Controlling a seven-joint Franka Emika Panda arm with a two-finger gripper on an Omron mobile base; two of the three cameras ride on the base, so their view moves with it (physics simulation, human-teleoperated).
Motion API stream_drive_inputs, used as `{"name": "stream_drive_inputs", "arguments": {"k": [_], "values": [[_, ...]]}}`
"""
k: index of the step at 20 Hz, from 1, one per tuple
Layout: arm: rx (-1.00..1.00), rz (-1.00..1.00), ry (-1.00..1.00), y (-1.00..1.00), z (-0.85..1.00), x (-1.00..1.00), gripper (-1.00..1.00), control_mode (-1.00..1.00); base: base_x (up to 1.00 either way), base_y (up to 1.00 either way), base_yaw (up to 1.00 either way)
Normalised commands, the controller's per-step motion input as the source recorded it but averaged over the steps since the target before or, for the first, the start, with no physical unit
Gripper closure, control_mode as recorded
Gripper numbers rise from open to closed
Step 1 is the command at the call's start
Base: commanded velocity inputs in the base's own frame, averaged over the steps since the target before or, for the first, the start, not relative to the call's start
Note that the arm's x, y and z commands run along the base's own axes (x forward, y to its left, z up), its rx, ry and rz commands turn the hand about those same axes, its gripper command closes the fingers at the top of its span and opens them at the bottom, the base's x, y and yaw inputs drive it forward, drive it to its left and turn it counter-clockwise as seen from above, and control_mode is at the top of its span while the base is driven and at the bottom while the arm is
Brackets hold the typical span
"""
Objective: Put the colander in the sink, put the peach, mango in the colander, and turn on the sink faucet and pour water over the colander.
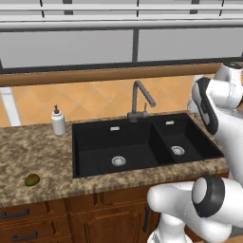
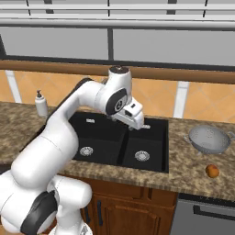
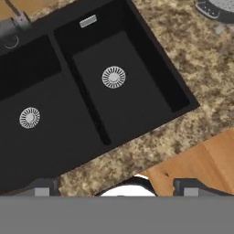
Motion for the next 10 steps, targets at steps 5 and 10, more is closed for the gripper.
{"name": "stream_drive_inputs", "arguments": {"k": [5,10], "values": [[0.04,-0.40,0.05,-1.00,-0.39,-0.03,-1.00,-1.00,0.00,0.00,0.00],[0.10,-0.33,0.00,-1.00,-0.20,-0.07,-1.00,-1.00,0.00,0.00,0.00]]}}
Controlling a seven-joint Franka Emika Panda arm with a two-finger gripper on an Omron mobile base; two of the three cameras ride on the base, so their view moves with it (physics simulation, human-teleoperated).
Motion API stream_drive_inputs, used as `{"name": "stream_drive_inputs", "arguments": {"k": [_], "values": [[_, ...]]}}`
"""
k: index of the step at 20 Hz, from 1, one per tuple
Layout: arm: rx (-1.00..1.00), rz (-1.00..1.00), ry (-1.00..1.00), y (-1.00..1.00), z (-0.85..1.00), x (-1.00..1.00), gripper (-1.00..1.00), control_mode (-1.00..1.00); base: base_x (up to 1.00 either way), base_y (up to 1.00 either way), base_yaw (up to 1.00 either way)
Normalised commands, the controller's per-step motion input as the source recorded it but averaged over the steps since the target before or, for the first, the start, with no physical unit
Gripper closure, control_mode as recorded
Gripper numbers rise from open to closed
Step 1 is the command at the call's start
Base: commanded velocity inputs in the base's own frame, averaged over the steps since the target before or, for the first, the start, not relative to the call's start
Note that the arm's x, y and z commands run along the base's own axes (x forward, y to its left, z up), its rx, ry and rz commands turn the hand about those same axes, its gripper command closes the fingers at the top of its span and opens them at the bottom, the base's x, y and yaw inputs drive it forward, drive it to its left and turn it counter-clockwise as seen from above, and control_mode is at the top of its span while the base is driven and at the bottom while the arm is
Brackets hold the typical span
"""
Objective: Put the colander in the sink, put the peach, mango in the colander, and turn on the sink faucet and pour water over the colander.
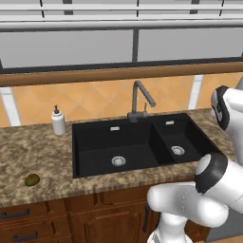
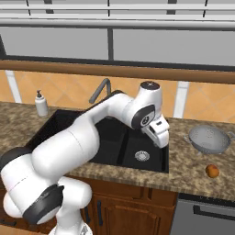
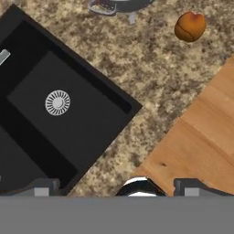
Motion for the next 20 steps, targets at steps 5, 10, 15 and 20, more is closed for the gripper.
{"name": "stream_drive_inputs", "arguments": {"k": [5,10,15,20], "values": [[0.07,-0.20,0.00,-1.00,-0.02,-0.01,-1.00,-1.00,0.00,0.00,0.00],[0.07,-0.19,0.00,-1.00,-0.06,0.00,-1.00,-1.00,0.00,0.00,0.00],[0.07,-0.13,0.00,-0.77,-0.09,0.03,-1.00,-1.00,0.00,0.00,0.00],[0.05,-0.05,0.00,-0.38,-0.09,0.21,-1.00,-1.00,0.00,0.00,0.00]]}}
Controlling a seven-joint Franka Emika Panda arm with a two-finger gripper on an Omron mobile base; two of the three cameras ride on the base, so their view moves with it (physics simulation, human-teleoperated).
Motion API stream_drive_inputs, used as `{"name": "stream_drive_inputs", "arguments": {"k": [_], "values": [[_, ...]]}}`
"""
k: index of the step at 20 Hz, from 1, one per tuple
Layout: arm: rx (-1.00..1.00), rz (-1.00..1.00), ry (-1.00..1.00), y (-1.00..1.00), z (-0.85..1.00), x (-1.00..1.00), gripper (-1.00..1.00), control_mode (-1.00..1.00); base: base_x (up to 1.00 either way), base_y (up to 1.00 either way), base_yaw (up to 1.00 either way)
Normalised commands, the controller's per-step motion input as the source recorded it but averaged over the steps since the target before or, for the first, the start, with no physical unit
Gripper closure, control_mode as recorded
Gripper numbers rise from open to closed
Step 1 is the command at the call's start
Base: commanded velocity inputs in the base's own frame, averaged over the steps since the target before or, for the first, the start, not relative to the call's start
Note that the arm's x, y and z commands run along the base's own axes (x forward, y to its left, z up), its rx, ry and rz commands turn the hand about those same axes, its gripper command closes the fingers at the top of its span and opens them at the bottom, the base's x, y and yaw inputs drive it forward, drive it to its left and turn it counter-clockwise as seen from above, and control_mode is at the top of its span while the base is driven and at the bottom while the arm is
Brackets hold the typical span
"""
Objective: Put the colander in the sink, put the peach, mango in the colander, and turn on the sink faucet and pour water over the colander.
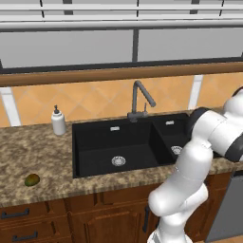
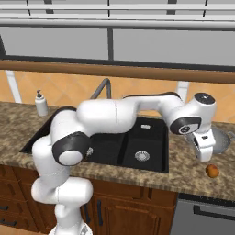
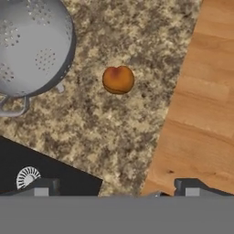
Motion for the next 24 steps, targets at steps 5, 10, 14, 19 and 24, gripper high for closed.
{"name": "stream_drive_inputs", "arguments": {"k": [5,10,14,19,24], "values": [[0.02,-0.06,0.00,-0.34,-0.17,0.28,-1.00,-1.00,0.00,0.00,0.00],[0.03,-0.04,-0.01,-0.35,-0.14,0.31,-1.00,-1.00,0.00,0.00,0.00],[0.10,0.00,-0.04,-0.29,0.00,0.38,-1.00,-1.00,0.00,0.00,0.00],[0.01,0.00,-0.01,-0.08,-0.27,0.43,-1.00,-1.00,0.00,0.00,0.00],[0.00,0.00,-0.02,-0.01,-0.38,0.47,-1.00,-1.00,0.00,0.00,0.00]]}}
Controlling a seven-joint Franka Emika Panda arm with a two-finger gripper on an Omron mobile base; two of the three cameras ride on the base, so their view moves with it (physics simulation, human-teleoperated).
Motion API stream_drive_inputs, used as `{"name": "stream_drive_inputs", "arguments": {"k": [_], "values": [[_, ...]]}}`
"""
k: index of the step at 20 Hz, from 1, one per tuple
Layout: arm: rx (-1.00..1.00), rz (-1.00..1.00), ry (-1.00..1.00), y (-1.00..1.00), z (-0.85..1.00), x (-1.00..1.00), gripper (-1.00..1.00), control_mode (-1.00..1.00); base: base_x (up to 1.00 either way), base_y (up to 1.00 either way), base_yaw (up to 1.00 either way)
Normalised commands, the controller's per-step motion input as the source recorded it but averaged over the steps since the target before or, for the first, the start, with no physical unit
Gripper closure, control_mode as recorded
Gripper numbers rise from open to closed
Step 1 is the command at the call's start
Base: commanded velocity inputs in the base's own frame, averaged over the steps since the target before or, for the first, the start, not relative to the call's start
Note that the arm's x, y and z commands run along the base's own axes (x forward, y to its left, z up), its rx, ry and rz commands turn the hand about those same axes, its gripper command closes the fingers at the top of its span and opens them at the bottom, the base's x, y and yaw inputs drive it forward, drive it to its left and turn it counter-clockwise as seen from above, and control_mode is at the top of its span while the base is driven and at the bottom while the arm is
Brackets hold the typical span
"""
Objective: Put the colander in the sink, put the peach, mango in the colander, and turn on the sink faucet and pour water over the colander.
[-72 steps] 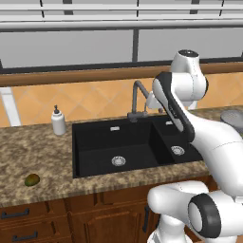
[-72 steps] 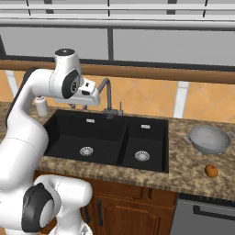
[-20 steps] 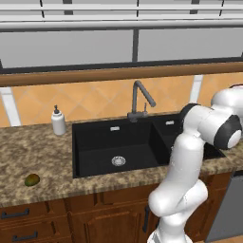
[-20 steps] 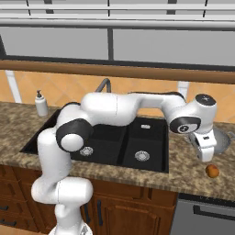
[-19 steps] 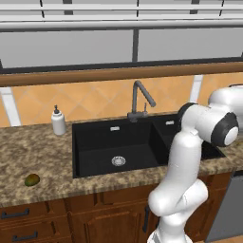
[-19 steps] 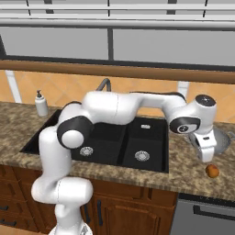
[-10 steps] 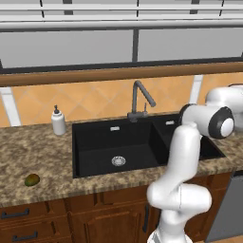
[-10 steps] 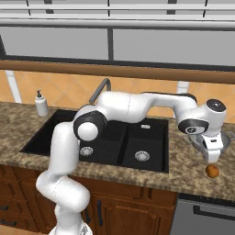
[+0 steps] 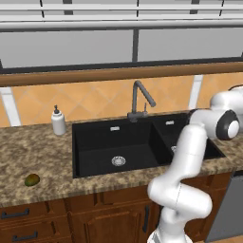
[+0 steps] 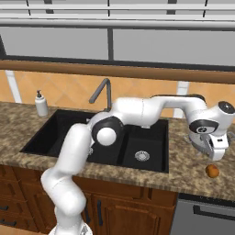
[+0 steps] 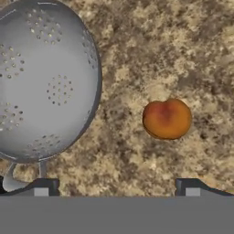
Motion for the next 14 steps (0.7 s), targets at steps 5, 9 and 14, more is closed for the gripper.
{"name": "stream_drive_inputs", "arguments": {"k": [5,9,14], "values": [[0.00,0.00,0.00,-0.12,-0.46,0.33,-1.00,-1.00,0.00,0.00,0.00],[0.00,0.00,-0.01,-0.14,-0.42,0.36,-1.00,-1.00,0.00,0.00,0.00],[0.00,0.00,-0.07,-0.13,-0.22,0.46,-1.00,-1.00,0.00,0.00,0.00]]}}
